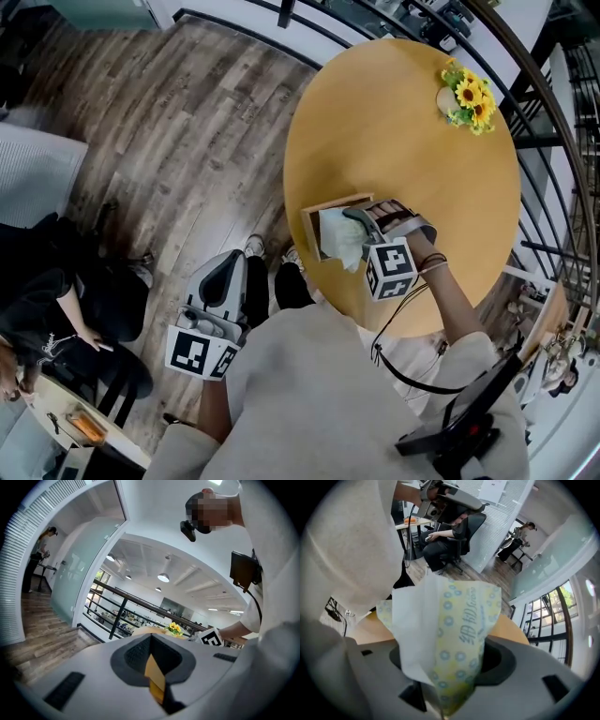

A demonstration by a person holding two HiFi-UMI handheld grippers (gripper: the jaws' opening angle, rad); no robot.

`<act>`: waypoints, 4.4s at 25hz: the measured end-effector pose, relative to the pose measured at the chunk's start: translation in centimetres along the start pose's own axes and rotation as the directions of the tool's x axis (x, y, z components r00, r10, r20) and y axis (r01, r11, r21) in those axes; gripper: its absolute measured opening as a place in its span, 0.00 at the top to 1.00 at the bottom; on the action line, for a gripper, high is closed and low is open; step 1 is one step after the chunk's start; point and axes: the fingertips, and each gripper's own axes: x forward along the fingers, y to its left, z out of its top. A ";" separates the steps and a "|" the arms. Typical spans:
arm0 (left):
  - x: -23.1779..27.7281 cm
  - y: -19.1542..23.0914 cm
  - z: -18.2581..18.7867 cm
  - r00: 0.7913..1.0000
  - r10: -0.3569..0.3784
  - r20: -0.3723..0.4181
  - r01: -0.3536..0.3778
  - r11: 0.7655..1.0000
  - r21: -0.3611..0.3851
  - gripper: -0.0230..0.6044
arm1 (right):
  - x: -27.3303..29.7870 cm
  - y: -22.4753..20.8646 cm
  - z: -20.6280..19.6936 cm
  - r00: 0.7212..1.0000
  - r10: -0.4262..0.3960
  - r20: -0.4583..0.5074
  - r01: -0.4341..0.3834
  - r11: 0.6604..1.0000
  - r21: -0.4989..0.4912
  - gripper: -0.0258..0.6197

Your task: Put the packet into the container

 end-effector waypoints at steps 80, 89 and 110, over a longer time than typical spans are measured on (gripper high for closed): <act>2.6 -8.5 5.3 0.961 -0.273 0.056 0.247 0.927 0.282 0.96 | -17.1 -8.0 4.3 0.455 -0.799 0.393 -0.070 0.408 0.910 0.95; 8.0 -14.0 3.6 0.937 -0.351 0.003 0.330 0.885 0.329 0.96 | -20.3 -5.8 0.3 0.338 -0.894 0.296 -0.089 0.282 0.955 0.95; -5.5 -15.7 2.4 0.862 -0.507 -0.002 0.471 0.798 0.376 0.96 | -21.6 4.5 14.4 0.328 -0.941 0.079 0.046 0.100 0.994 0.95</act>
